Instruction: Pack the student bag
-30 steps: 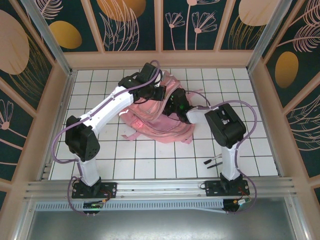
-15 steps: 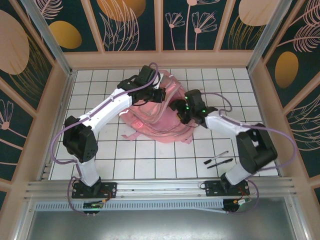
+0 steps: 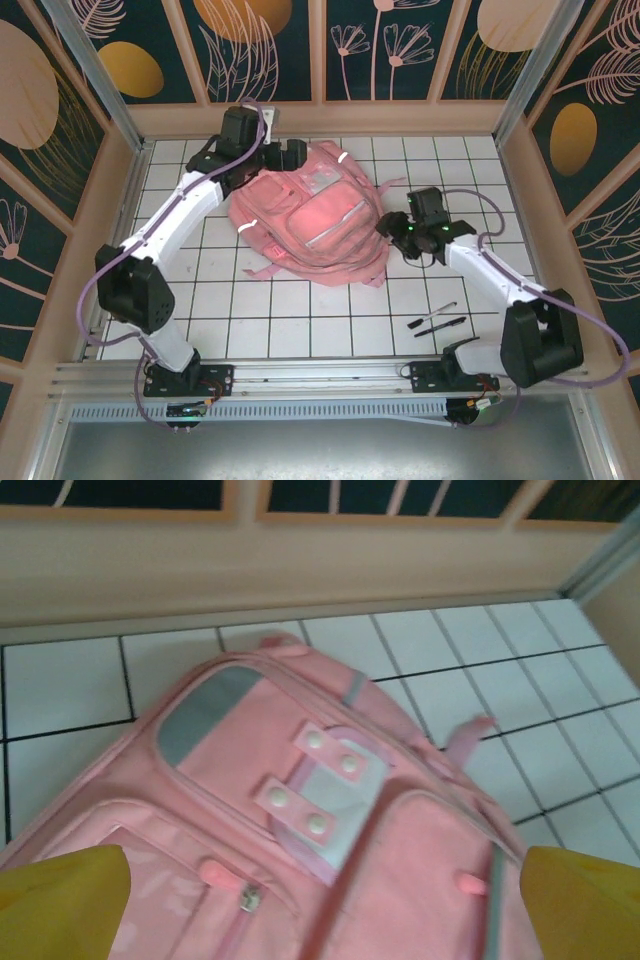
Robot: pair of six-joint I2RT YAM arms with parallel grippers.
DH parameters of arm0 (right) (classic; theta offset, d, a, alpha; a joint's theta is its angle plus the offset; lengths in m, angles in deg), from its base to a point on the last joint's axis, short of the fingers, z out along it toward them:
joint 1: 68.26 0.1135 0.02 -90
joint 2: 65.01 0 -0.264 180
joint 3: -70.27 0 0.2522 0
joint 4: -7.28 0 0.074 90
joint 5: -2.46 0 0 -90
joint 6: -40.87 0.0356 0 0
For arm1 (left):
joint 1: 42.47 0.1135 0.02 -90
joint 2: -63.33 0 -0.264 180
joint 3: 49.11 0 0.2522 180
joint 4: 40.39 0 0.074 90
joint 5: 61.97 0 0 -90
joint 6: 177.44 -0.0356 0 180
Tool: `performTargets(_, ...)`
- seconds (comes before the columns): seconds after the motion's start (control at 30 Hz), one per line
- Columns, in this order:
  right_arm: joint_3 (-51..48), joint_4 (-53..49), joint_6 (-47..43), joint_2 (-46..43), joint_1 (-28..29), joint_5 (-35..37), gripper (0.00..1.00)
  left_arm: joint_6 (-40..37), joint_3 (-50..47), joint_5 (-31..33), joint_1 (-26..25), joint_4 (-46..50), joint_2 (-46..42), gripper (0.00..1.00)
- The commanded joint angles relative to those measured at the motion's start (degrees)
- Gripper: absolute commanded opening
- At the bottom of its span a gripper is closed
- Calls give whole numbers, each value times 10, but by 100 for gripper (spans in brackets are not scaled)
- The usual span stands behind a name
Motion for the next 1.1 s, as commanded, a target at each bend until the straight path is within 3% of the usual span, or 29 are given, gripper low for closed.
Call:
performTargets(0.0, 26, 66, -20, 64, 30, -54, 52, 8, -5, 42, 13, 7, 96, 99)
performTargets(0.13, 41, 125, -36, 129, 36, -41, 32, -1, -49, 115, 15, -11, 136, 92)
performTargets(0.2, 52, 149, -65, 162, 33, -28, 21, -1, -92, 130, 14, -17, 137, 87)
performTargets(0.27, 67, 161, -86, 201, 15, -32, 17, 13, -142, 124, 14, -5, 121, 84)
performTargets(0.4, 92, 209, -118, 258, -30, -84, 17, 40, -265, 81, -5, -17, 43, 72)
performTargets(0.53, 151, 243, -176, 316, -75, -134, 18, 59, -310, 13, -53, 9, -15, 71)
performTargets(0.63, 213, 254, -190, 356, -111, -187, 25, 49, -316, -24, -67, 27, -68, 68)
performTargets(0.77, 254, 211, -177, 343, -128, -186, 34, -69, -268, -10, -67, 62, -118, 69)
performTargets(0.83, 234, 190, -176, 297, -128, -166, 40, -199, -276, -106, -72, 51, -144, 68)
performTargets(0.9, 191, 171, -176, 238, -129, -171, 44, -353, -325, -147, -91, 22, -185, 65)
performTargets(0.97, 140, 149, -178, 179, -126, -183, 46, -499, -390, -149, -108, -14, -222, 70)
performTargets(1.07, 33, 151, -159, 76, -77, -184, 46, -579, -479, -104, -114, -122, -255, 75)
